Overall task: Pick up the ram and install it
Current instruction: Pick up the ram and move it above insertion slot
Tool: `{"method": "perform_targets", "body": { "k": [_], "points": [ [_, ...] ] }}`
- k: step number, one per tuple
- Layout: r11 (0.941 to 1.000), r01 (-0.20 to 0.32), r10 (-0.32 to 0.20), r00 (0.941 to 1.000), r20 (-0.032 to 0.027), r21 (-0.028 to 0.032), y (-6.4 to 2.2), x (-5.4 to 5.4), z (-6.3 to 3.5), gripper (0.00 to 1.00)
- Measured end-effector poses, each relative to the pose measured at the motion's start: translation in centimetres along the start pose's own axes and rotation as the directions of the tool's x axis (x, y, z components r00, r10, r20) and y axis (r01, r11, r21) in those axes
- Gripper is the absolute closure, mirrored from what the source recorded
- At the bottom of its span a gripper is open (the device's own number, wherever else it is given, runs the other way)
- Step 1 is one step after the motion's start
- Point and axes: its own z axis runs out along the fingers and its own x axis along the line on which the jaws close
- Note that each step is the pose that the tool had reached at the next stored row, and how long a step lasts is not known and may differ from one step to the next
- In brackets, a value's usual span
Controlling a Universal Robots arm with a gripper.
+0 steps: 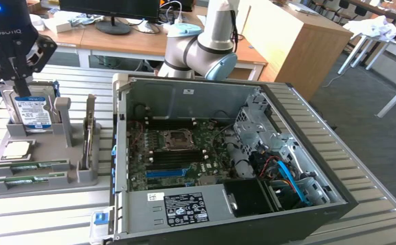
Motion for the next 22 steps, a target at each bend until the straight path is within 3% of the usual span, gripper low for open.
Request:
{"method": "perform_targets", "body": {
  "k": [6,12,17,22],
  "points": [
    [0.9965,0.083,-0.083,0.9965,-0.0037,-0.0017,0.00,0.00,0.02,0.90],
    [0.9862,0.166,-0.166,0.9862,-0.0072,-0.0037,0.00,0.00,0.04,0.90],
    [0.9720,0.235,-0.235,0.9719,-0.0101,-0.0057,-0.01,0.00,0.06,0.90],
    [0.9526,0.304,-0.304,0.9525,-0.0128,-0.0079,-0.01,0.00,0.08,0.90]
  ]
}}
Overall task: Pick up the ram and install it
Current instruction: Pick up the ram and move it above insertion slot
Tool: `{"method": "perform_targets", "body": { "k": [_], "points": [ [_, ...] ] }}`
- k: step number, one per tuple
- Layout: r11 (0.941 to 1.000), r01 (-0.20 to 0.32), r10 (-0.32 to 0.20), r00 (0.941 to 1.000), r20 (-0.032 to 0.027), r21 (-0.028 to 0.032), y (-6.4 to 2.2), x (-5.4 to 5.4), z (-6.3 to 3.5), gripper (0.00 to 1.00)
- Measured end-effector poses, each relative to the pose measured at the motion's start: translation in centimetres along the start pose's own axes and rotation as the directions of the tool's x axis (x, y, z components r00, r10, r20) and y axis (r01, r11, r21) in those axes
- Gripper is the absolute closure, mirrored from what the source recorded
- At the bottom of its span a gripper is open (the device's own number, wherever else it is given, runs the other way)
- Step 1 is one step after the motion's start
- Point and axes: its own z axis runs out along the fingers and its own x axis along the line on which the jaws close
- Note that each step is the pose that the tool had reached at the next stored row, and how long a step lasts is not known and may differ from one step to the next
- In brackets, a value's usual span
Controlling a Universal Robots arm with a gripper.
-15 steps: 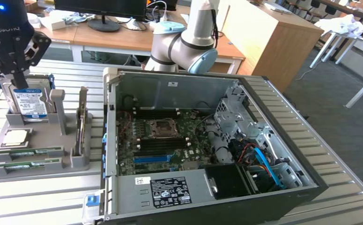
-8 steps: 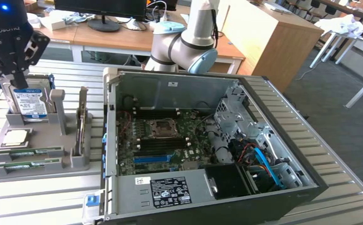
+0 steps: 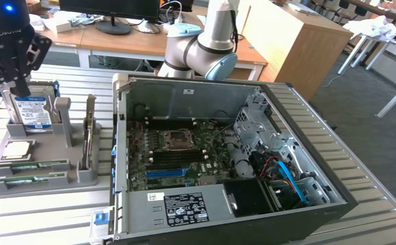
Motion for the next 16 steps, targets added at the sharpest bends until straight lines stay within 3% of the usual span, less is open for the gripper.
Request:
{"method": "perform_targets", "body": {
  "k": [8,16],
  "points": [
    [0.9937,0.112,-0.112,0.9936,-0.0050,-0.0024,0.00,0.00,0.04,0.90],
    [0.9745,0.224,-0.224,0.9745,-0.0096,-0.0054,-0.01,0.00,0.09,0.90]
  ]
}}
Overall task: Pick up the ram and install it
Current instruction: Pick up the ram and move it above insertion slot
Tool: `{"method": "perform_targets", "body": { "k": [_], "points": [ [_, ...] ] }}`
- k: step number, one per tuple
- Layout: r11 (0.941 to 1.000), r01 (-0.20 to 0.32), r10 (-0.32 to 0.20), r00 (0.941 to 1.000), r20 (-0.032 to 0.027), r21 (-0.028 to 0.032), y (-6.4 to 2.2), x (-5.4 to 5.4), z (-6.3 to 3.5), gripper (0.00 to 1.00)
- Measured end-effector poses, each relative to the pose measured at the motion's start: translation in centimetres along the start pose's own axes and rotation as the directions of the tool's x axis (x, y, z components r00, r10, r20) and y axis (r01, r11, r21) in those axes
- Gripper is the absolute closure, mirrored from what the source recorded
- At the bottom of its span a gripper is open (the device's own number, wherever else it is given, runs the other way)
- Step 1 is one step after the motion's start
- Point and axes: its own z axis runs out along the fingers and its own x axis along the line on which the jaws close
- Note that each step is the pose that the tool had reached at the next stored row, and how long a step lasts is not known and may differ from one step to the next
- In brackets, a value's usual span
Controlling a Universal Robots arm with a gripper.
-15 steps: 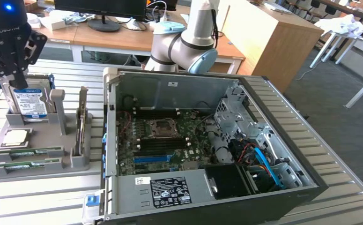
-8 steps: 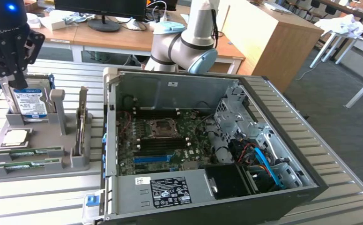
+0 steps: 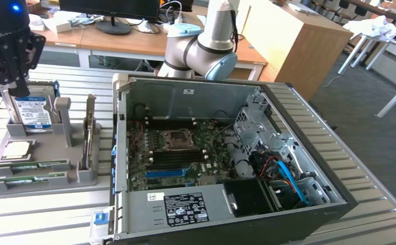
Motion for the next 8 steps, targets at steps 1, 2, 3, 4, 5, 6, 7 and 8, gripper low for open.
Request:
{"method": "perform_targets", "body": {
  "k": [1,2,3,4,5,6,7,8],
  "points": [
    [0.9999,0.014,-0.014,0.9999,-0.0007,-0.0004,0.00,0.00,0.00,0.90],
    [0.9996,0.028,-0.028,0.9996,-0.0013,-0.0006,0.00,0.00,0.01,0.90],
    [0.9991,0.042,-0.042,0.9991,-0.0019,-0.0009,0.00,0.00,0.02,0.90],
    [0.9984,0.056,-0.056,0.9984,-0.0026,-0.0012,0.00,0.00,0.02,0.90],
    [0.9975,0.070,-0.070,0.9975,-0.0032,-0.0016,0.00,0.00,0.03,0.90],
    [0.9965,0.084,-0.084,0.9965,-0.0038,-0.0019,0.00,0.00,0.04,0.90],
    [0.9952,0.098,-0.098,0.9952,-0.0044,-0.0022,0.00,0.00,0.04,0.90],
    [0.9938,0.112,-0.112,0.9937,-0.0050,-0.0026,0.00,0.00,0.05,0.90]
  ]
}}
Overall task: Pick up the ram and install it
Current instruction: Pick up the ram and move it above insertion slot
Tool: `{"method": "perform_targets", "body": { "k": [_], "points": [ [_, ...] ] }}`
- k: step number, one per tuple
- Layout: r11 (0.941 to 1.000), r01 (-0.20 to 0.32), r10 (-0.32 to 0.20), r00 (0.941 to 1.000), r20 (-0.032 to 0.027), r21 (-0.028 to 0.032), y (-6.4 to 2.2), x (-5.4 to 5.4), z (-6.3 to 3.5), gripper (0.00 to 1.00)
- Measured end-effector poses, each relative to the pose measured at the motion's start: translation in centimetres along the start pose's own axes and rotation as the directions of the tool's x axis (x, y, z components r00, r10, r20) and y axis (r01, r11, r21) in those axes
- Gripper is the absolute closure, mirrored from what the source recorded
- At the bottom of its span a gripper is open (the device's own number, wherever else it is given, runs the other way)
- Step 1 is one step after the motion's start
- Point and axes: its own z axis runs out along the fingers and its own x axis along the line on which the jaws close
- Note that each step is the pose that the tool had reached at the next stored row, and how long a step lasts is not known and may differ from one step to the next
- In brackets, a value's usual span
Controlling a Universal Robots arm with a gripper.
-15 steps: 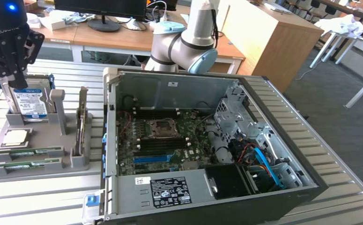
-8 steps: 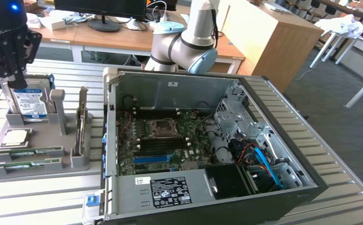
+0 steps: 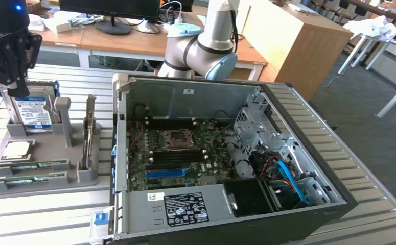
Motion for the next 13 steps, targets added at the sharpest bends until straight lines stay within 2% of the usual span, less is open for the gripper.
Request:
{"method": "perform_targets", "body": {
  "k": [6,13],
  "points": [
    [0.9964,0.085,-0.085,0.9964,-0.0038,-0.0019,0.00,0.00,0.04,0.90],
    [0.9831,0.183,-0.183,0.9831,-0.0080,-0.0047,0.00,0.00,0.09,0.90]
  ]
}}
